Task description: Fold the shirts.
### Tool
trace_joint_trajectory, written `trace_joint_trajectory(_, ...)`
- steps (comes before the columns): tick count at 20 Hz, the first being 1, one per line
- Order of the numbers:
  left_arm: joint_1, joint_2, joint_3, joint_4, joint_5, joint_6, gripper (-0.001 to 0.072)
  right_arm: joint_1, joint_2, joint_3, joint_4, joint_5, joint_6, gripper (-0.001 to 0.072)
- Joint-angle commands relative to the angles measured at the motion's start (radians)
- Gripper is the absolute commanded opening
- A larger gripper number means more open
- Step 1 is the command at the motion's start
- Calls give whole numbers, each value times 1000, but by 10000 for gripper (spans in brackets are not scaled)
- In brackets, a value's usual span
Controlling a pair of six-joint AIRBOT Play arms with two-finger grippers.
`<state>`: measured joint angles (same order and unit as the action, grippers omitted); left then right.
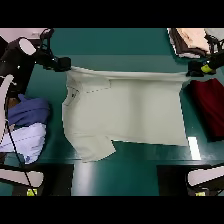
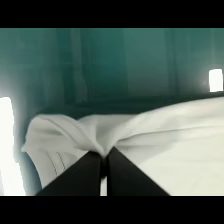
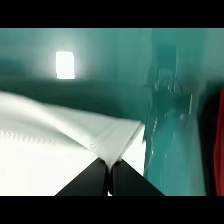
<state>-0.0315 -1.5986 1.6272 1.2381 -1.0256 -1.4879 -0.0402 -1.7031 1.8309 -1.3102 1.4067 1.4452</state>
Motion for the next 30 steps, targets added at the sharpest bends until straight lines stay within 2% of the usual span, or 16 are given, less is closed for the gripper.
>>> trace_joint_trajectory(1,45,-30,64,3,-101,4,24,6,-36,59,-2,11,-18,16)
trace_joint_trajectory(3,55,-31,55,4,-212,34,23,6,13,-23,-2,-3,-18,16)
trace_joint_trajectory(5,43,-31,9,-8,-253,86,23,6,60,-142,-1,-27,-18,17)
trace_joint_trajectory(11,25,-31,-212,-25,-229,91,24,6,150,-420,10,-107,-17,17)
trace_joint_trajectory(13,25,-31,-256,-23,-211,61,28,6,175,-476,11,-163,-17,19)
trace_joint_trajectory(14,25,-31,-260,-23,-211,55,230,6,182,-484,11,-172,-17,43)
trace_joint_trajectory(15,25,-31,-260,-23,-217,55,534,6,183,-475,11,-163,-17,218)
trace_joint_trajectory(16,26,-28,-260,-13,-242,54,611,6,183,-454,10,-129,-17,369)
trace_joint_trajectory(19,26,33,-268,53,-330,43,611,6,212,-404,10,-24,-18,370)
trace_joint_trajectory(23,26,333,-511,109,-277,-33,611,6,398,-515,50,-19,-18,369)
trace_joint_trajectory(27,26,600,-834,44,-356,-93,612,7,571,-661,89,-96,-18,368)
trace_joint_trajectory(30,26,735,-1006,-53,-345,-121,612,6,636,-697,88,-116,-18,368)
